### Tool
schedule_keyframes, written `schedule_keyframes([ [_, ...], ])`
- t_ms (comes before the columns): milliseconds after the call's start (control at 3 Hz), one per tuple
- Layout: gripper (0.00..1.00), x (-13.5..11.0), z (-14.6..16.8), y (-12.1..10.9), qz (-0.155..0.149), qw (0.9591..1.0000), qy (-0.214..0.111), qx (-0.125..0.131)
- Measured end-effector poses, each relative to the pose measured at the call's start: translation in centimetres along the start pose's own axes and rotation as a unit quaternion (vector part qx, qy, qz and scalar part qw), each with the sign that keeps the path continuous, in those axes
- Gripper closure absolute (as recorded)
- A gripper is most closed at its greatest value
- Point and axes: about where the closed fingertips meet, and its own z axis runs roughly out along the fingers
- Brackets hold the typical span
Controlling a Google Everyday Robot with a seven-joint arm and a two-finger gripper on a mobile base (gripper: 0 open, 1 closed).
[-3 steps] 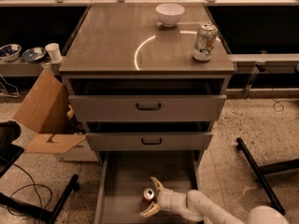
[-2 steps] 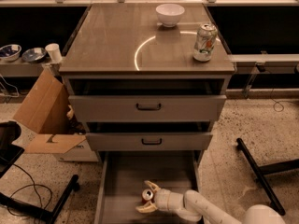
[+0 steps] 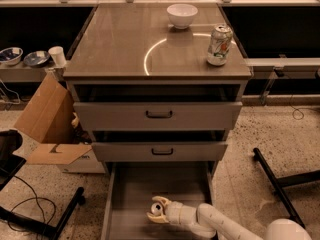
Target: Pick coke can from bottom drawer and place on counter
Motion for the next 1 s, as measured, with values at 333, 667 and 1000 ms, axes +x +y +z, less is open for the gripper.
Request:
schedule_keyframes([
  [333, 0.92, -0.1, 0.0, 0.0, 0.003, 1.0, 0.001, 0.001],
  [667, 1.0, -4.6, -3.1, 0.8, 0.0, 0.9995, -0.032, 0.002],
  [1000, 1.0, -12.6, -9.9, 1.3, 0.012, 0.9975, -0.069, 0.013],
])
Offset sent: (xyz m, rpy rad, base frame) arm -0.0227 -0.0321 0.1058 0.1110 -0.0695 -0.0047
